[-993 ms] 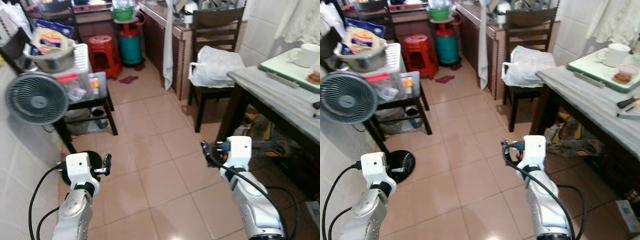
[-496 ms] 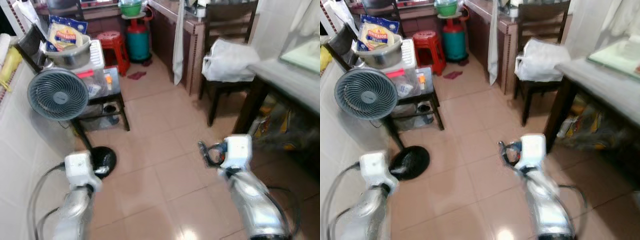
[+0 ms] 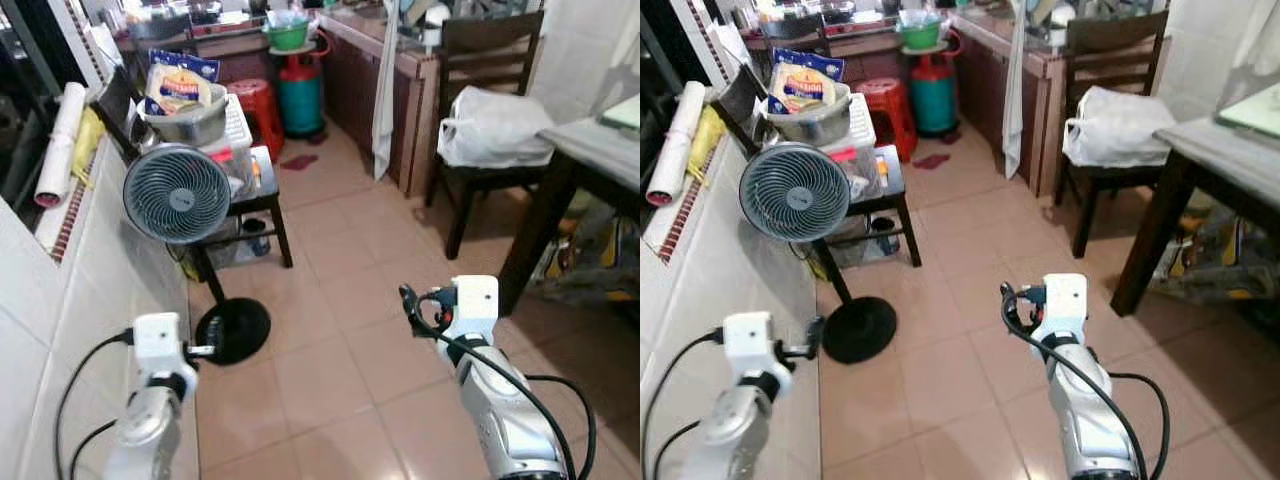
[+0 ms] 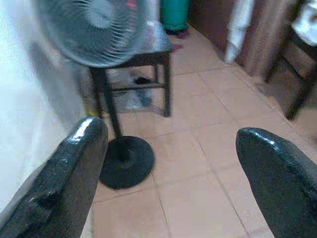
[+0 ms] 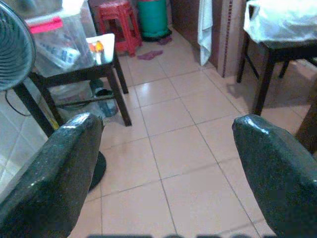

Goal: Setting the table

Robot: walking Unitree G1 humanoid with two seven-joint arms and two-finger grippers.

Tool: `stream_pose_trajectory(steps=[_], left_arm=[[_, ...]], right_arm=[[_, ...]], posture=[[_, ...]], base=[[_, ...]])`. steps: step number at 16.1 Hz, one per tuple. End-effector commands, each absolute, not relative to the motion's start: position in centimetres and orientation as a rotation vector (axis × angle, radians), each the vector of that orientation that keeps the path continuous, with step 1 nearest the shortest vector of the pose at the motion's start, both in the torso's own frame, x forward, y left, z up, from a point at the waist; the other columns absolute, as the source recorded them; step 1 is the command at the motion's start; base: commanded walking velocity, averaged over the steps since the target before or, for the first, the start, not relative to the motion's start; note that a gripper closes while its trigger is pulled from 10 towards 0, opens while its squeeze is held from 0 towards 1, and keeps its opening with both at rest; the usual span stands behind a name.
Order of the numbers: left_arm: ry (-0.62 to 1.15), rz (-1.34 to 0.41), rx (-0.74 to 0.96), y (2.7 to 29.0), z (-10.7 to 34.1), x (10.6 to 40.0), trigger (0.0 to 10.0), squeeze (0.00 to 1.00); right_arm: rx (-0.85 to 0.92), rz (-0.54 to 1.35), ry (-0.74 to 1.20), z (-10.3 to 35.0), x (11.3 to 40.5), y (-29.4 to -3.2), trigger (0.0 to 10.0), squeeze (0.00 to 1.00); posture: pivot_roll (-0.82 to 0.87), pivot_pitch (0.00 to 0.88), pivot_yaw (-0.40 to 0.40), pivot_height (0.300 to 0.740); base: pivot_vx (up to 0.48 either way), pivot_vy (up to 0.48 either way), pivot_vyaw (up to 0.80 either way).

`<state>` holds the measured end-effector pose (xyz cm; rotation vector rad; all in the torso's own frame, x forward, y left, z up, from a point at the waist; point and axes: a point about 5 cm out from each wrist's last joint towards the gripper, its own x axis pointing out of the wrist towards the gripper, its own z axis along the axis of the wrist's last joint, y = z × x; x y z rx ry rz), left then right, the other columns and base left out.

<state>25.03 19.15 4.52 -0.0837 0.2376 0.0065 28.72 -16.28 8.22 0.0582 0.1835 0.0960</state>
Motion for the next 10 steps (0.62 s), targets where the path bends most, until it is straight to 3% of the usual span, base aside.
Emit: stream_pose_trajectory(steps=[1, 10], left_arm=[[0.224, -0.020, -0.074, 18.73, 4.95, 25.23, 10.0, 0.00], [0.215, -0.019, -0.122, 18.27, 4.98, 25.53, 10.0, 0.00]], right_arm=[[0.061, 0.068, 0.198, 8.05, 28.74, -16.74, 10.0, 0.00], [0.026, 0.114, 0.180, 8.36, 28.93, -16.31, 10.0, 0.00]], posture=[[-0.22, 0.000, 0.096, 0.740], [-0.22, 0.000, 0.087, 0.740]], base=[[0.000, 0.000, -0.80], [0.000, 0.000, -0.80]])
